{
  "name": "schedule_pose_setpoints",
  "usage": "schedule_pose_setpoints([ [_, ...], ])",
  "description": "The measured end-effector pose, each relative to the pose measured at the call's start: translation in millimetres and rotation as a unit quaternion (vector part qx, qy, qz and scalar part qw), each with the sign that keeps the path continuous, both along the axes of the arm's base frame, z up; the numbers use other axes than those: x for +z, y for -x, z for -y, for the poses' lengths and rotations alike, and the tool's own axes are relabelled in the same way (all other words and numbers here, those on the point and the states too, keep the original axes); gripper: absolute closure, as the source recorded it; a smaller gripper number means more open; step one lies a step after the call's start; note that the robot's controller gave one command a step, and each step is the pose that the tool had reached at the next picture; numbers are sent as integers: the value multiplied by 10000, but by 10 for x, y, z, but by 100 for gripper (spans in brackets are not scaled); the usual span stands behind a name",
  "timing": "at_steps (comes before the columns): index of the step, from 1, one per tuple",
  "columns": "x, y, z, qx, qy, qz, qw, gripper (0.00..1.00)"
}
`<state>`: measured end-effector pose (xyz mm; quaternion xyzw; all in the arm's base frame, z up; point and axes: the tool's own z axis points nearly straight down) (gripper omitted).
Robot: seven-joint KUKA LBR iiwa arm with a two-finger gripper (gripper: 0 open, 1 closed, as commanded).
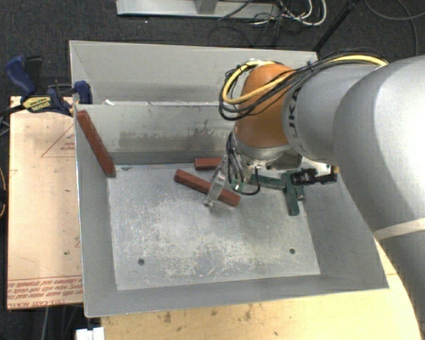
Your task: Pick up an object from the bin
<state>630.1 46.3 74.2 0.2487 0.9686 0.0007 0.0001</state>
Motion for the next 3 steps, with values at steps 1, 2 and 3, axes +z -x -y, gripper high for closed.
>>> schedule_pose_setpoints([
  [1, 184, 29, 4, 1, 5, -48, 10000, 100],
  [2, 479, 1, 2, 5, 2, 0, 10000, 100],
  [3, 647, -7, 2, 8, 1, 18, 10000, 100],
])
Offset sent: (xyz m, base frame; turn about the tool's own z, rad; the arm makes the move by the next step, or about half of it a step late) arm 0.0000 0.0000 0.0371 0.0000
